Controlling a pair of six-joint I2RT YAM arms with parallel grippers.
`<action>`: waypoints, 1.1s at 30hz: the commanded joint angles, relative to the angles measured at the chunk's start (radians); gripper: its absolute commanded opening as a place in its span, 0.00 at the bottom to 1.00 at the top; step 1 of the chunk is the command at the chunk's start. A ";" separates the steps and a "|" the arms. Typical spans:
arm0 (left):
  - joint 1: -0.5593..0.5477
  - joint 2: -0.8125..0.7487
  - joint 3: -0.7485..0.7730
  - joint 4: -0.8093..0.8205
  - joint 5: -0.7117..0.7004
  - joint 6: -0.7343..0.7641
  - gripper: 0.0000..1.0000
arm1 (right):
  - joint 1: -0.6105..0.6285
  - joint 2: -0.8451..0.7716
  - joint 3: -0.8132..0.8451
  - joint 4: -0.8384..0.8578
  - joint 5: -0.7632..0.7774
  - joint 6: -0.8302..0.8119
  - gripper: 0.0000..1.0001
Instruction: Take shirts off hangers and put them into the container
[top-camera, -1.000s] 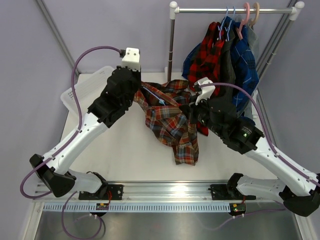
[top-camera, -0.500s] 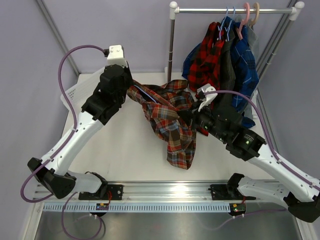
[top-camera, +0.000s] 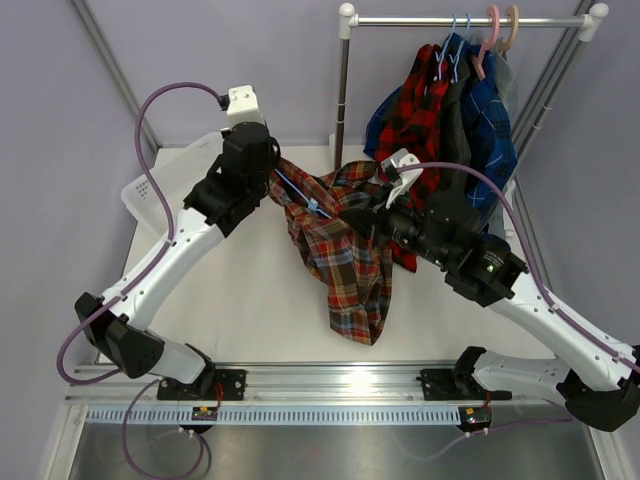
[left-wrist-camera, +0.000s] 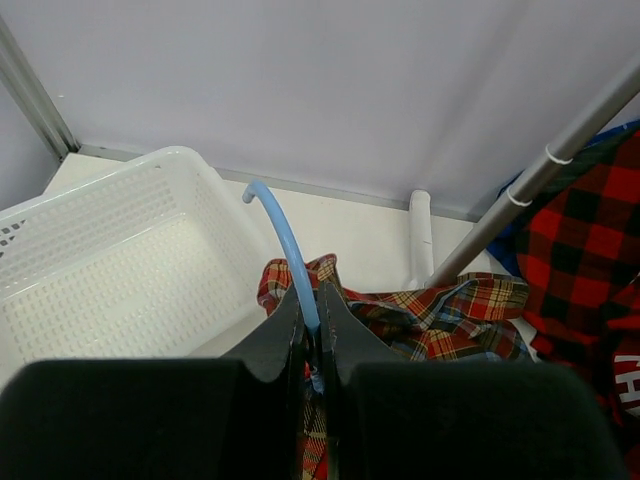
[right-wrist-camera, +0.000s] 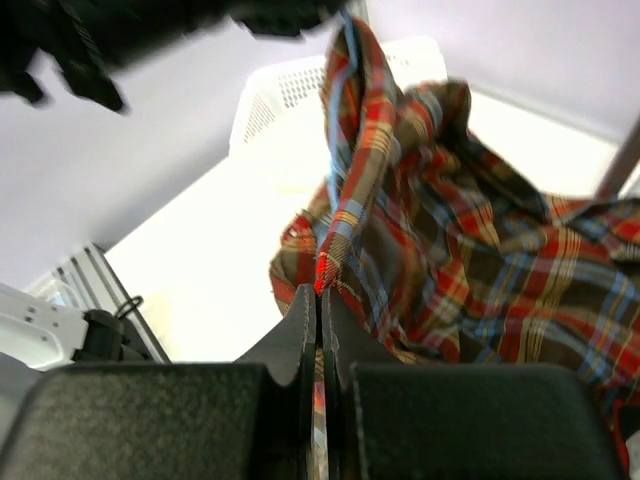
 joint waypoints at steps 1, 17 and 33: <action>-0.008 0.013 0.080 0.110 -0.068 -0.004 0.00 | 0.006 -0.024 0.083 0.007 -0.059 -0.031 0.00; 0.015 0.037 0.164 0.110 -0.072 0.043 0.00 | 0.006 -0.202 -0.214 -0.055 0.226 -0.038 0.00; -0.051 -0.228 -0.048 0.031 0.376 -0.072 0.00 | 0.006 0.165 -0.308 0.200 0.101 0.021 0.00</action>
